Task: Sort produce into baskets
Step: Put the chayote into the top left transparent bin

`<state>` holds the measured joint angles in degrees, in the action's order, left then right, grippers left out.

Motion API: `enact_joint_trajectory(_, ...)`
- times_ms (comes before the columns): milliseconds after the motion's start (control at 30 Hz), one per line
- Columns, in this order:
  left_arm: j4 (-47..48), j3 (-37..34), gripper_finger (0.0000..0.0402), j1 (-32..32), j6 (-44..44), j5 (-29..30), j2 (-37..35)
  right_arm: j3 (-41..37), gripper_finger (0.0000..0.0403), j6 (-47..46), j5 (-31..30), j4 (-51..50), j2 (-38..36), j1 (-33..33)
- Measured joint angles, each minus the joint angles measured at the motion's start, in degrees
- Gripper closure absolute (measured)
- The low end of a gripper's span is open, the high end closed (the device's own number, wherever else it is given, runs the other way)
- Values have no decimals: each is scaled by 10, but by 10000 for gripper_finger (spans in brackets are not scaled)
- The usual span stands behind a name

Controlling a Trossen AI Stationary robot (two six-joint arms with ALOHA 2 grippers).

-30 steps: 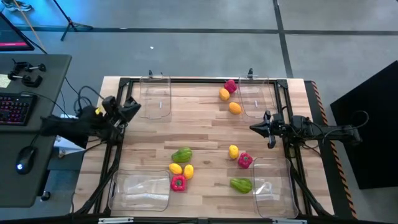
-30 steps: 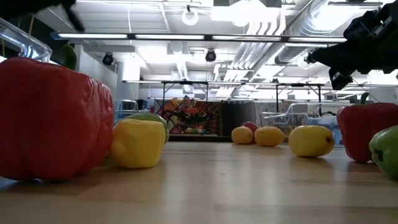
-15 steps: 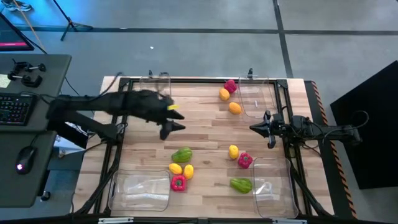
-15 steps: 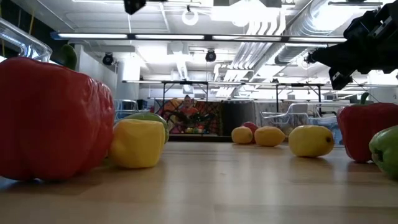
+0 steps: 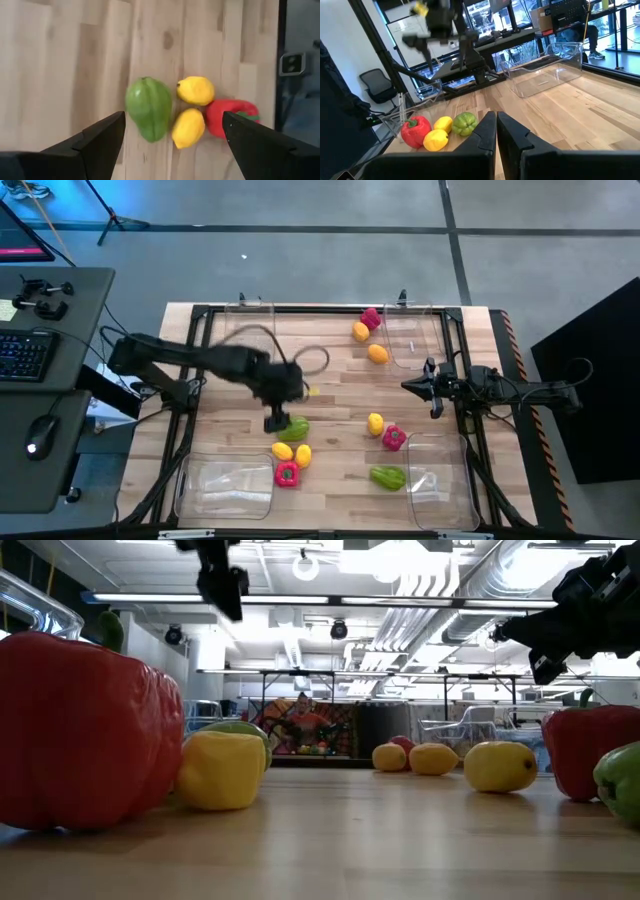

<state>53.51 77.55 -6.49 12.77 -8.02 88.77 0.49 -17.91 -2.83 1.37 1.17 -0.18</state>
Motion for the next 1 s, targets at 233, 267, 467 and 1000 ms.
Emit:
enact_joint_trajectory(233, -118, -123, 80, -30, 30, 3, 0, 0, 398, 0, 0, 0, 0, 0)
enact_joint_trajectory(267, -123, -130, 80, -29, 29, 9, 0, 0, 398, 0, 0, 0, 0, 0)
enact_joint_trajectory(467, -136, -154, 80, -19, 7, 69, 0, 0, 398, 0, 0, 0, 0, 0)
enact_joint_trajectory(1000, -148, -160, 7, -25, -74, 70, 21, 0, 398, 0, 0, 0, 0, 0)
